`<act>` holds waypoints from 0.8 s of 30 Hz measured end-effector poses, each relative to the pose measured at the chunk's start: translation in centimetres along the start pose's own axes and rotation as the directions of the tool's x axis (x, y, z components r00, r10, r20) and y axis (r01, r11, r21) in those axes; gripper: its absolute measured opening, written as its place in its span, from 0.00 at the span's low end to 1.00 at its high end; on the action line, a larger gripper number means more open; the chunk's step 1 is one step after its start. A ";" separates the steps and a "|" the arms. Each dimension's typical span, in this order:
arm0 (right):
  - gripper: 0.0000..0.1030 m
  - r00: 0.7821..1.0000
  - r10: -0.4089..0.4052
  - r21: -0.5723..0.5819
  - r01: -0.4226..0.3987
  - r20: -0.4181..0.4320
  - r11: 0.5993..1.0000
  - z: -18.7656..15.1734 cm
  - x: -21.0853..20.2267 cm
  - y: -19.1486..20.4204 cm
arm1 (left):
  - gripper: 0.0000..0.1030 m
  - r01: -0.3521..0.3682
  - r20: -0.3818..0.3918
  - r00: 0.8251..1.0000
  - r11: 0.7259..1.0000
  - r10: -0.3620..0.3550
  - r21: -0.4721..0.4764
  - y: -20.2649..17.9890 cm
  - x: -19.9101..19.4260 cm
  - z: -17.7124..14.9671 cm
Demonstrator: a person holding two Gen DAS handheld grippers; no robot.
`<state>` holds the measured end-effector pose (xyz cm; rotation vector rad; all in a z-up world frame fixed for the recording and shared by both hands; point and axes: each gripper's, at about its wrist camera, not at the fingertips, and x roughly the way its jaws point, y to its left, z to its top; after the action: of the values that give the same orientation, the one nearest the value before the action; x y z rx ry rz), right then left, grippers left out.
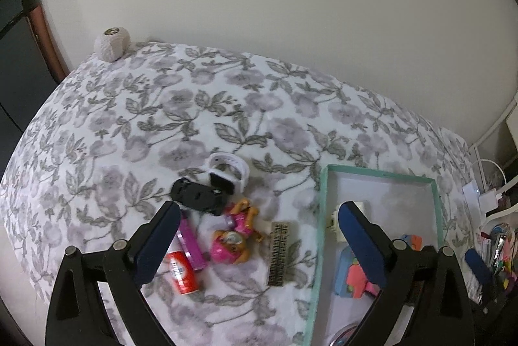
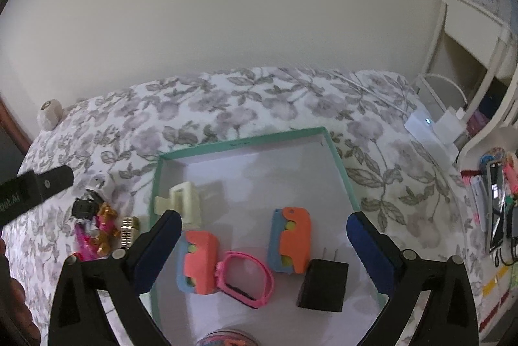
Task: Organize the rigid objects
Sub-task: 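Withdraw both grippers from the tray toward the remaining toys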
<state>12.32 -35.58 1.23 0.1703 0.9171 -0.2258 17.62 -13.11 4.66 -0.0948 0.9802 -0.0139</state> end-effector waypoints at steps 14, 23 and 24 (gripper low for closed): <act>1.00 0.989 0.146 -0.149 -0.144 0.002 0.978 -1.0 -1.3 8.2 | 0.95 -0.130 0.022 0.990 0.974 0.137 -0.188 11.8 -1.8 -2.5; 1.00 0.969 0.244 -0.197 -0.246 -0.034 0.949 -2.5 -1.0 13.1 | 0.95 -0.109 -0.007 0.994 0.938 0.113 -0.330 16.5 -1.0 -3.8; 1.00 0.965 0.258 -0.203 -0.260 -0.040 0.944 -2.6 -0.9 13.7 | 0.95 -0.111 -0.011 0.993 0.937 0.114 -0.331 16.5 -1.0 -4.0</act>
<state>13.36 -21.66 1.08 0.0977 0.9152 0.1158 13.30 3.06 1.84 -0.3478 0.9710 0.2575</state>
